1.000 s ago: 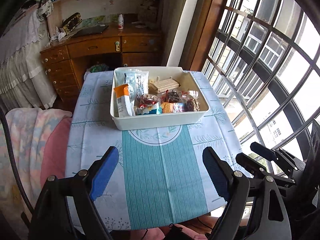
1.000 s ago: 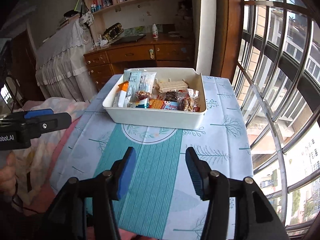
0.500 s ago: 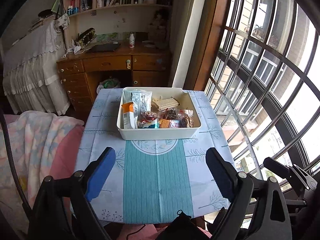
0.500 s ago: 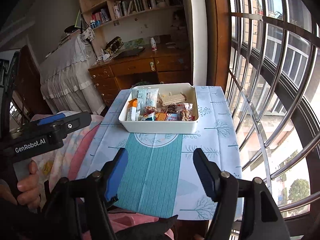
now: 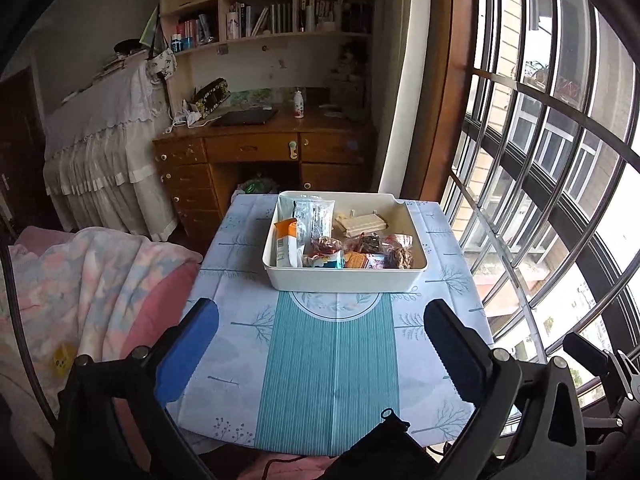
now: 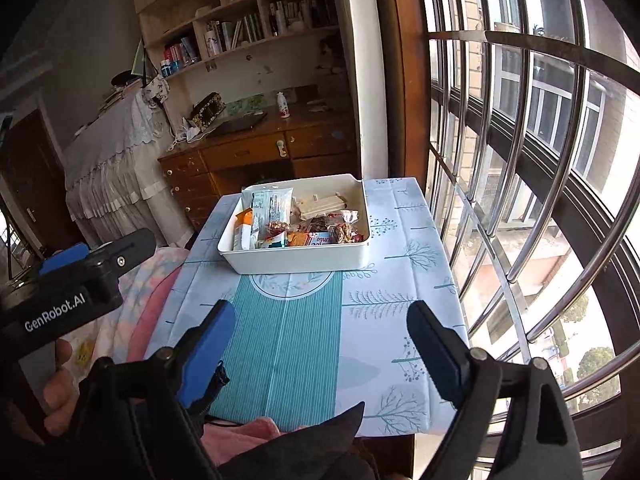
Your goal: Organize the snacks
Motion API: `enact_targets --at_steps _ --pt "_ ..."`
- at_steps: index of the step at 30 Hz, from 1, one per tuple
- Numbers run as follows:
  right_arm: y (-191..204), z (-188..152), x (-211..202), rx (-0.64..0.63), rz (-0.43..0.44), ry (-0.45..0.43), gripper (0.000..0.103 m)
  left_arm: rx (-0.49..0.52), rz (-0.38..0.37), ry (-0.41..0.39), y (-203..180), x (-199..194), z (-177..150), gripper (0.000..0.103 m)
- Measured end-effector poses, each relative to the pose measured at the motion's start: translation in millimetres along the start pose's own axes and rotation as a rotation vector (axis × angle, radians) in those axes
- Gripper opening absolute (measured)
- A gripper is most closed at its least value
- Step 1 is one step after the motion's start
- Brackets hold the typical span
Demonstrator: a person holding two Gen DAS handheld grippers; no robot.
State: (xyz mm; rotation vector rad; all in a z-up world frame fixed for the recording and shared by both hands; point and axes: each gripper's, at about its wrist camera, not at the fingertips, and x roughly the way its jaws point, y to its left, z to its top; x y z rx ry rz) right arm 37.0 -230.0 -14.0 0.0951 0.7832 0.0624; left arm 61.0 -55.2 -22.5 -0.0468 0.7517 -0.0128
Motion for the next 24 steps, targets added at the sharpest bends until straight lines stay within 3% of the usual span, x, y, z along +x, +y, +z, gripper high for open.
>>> enact_targets --at_steps 5,24 --pt "-6.7 1.9 6.6 0.004 -0.008 0.015 0.102 0.009 0.037 0.030 -4.2 9.0 0.2 0.102" --pt "-10.2 2.5 24.6 0.022 -0.014 0.106 0.103 0.023 0.030 0.150 -4.2 33.0 -6.3 0.102"
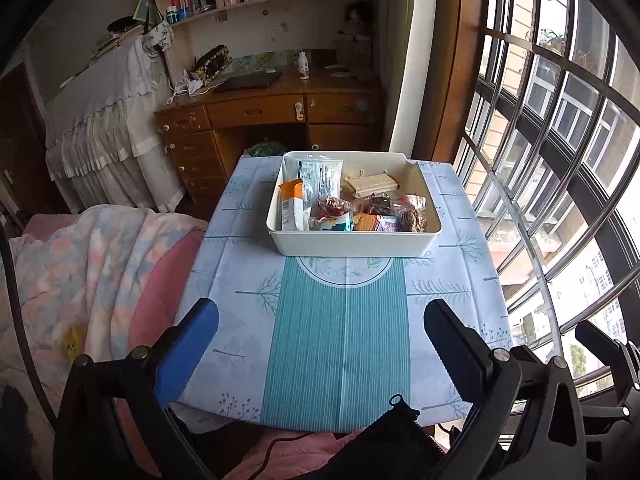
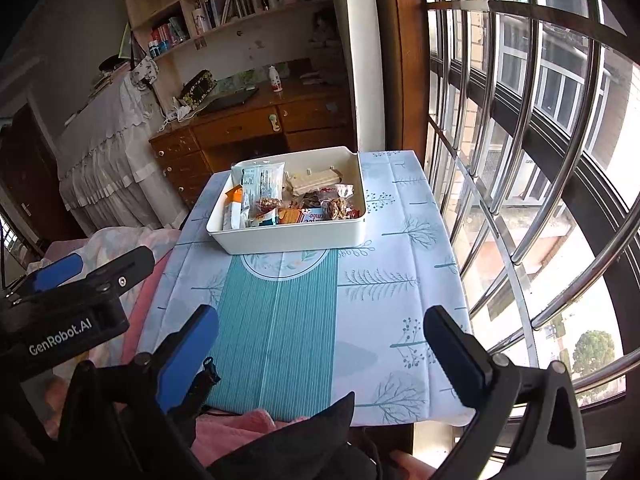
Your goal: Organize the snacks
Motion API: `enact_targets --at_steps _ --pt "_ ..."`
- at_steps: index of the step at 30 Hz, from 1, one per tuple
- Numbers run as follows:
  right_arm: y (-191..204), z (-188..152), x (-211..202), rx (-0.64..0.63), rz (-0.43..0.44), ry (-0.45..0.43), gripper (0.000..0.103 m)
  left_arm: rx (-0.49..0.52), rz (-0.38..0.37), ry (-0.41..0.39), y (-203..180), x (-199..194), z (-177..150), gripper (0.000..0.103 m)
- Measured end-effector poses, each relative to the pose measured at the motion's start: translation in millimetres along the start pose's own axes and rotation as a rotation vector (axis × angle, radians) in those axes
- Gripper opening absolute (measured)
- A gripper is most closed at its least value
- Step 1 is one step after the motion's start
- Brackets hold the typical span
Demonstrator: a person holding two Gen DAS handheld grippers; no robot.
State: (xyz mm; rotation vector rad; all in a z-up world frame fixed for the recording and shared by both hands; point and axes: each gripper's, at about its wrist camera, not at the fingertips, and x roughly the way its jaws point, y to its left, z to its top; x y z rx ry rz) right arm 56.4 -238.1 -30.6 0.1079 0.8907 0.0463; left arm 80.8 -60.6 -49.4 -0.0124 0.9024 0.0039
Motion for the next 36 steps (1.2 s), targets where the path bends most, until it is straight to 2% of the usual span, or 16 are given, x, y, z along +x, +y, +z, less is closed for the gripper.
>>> enact_targets --at_steps 8,36 --pt "2.8 -0.6 5.6 0.011 -0.009 0.044 0.103 0.000 -0.011 0.031 5.1 3.0 -1.2 0.102" --pt "9.5 -0.7 10.0 0.010 -0.012 0.073 0.103 -0.014 -0.025 0.050 16.5 4.7 -7.5 0.102"
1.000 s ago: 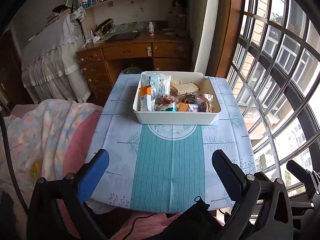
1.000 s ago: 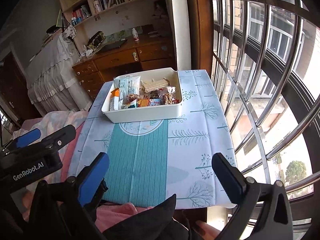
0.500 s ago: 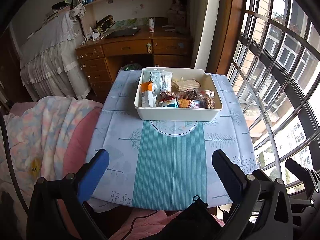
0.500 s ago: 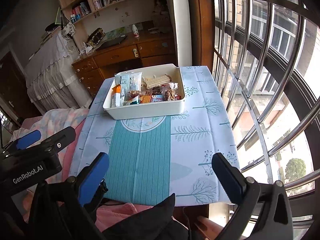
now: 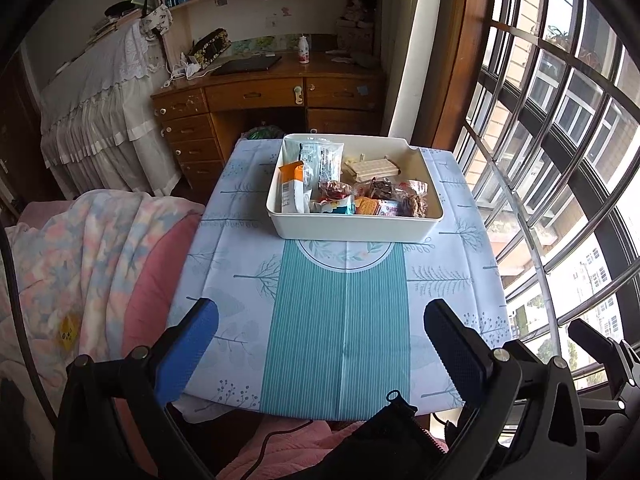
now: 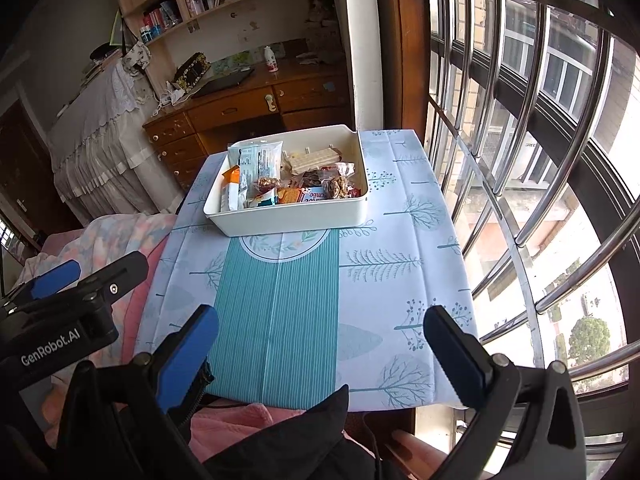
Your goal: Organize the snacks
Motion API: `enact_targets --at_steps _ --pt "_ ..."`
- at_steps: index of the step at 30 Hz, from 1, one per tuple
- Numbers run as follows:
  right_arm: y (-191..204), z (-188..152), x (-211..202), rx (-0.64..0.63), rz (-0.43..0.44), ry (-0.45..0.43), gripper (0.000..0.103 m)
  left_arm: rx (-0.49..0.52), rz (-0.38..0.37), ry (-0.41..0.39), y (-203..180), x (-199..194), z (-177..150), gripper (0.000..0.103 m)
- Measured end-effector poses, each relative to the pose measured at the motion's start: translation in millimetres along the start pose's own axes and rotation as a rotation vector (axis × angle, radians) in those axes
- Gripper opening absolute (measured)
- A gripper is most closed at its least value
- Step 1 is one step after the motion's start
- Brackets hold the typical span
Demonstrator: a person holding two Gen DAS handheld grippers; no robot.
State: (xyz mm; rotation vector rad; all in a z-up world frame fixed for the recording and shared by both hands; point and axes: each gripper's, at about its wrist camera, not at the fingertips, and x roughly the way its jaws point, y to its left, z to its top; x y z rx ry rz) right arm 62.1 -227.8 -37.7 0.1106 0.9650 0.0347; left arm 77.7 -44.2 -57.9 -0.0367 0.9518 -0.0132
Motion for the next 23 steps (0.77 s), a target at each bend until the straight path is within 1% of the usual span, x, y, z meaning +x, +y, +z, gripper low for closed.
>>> enact_targets --at_steps 23 --pt "-6.1 -6.0 3.4 0.022 0.002 0.018 0.103 0.003 0.001 0.001 -1.1 -0.3 -0.1 0.102"
